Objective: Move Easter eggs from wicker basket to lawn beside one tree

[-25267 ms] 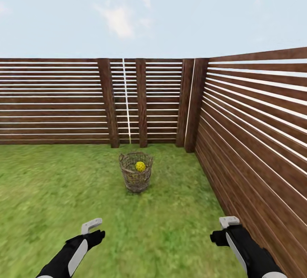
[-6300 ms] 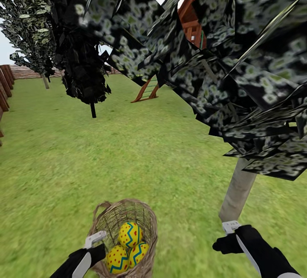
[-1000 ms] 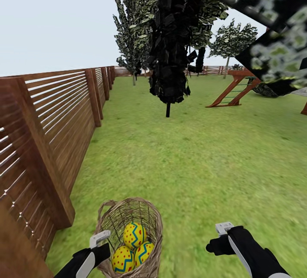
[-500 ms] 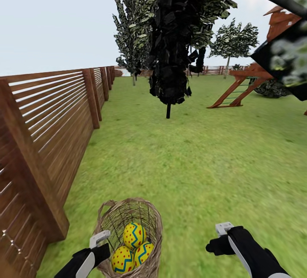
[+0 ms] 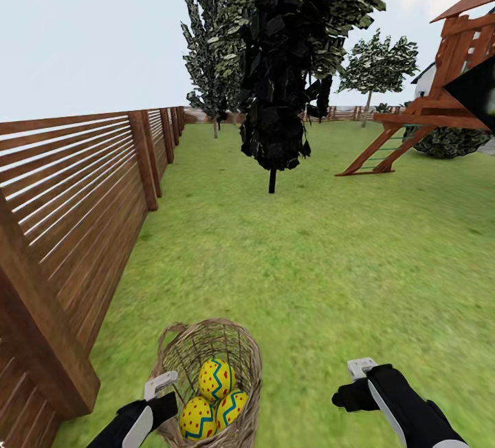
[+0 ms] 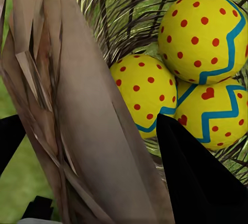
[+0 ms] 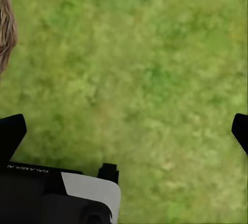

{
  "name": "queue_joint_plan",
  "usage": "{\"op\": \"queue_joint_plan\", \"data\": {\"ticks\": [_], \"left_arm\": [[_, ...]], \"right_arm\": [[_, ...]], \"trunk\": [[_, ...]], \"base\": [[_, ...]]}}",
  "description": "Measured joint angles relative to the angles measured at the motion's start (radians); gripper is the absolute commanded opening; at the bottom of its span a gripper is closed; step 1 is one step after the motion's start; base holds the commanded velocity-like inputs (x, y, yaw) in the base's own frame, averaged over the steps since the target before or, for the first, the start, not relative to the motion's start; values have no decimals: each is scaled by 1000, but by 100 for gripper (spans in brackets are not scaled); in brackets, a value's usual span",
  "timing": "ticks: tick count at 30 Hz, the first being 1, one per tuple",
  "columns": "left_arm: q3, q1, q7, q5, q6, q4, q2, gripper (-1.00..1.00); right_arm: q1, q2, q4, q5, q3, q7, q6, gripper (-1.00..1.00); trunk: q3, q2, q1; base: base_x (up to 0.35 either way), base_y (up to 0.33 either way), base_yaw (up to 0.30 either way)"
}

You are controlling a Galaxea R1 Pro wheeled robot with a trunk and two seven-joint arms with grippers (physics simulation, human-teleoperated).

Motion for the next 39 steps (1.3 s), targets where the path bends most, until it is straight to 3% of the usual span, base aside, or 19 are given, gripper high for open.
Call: {"op": "queue_joint_plan", "data": {"ticks": [39], "left_arm": [[2,0,0,-1,0,-6,2,-100]], "right_arm": [[0,-1,28,2,3,1,-31,100]], "trunk": [[0,0,0]], "base": [[330,0,0]]}}
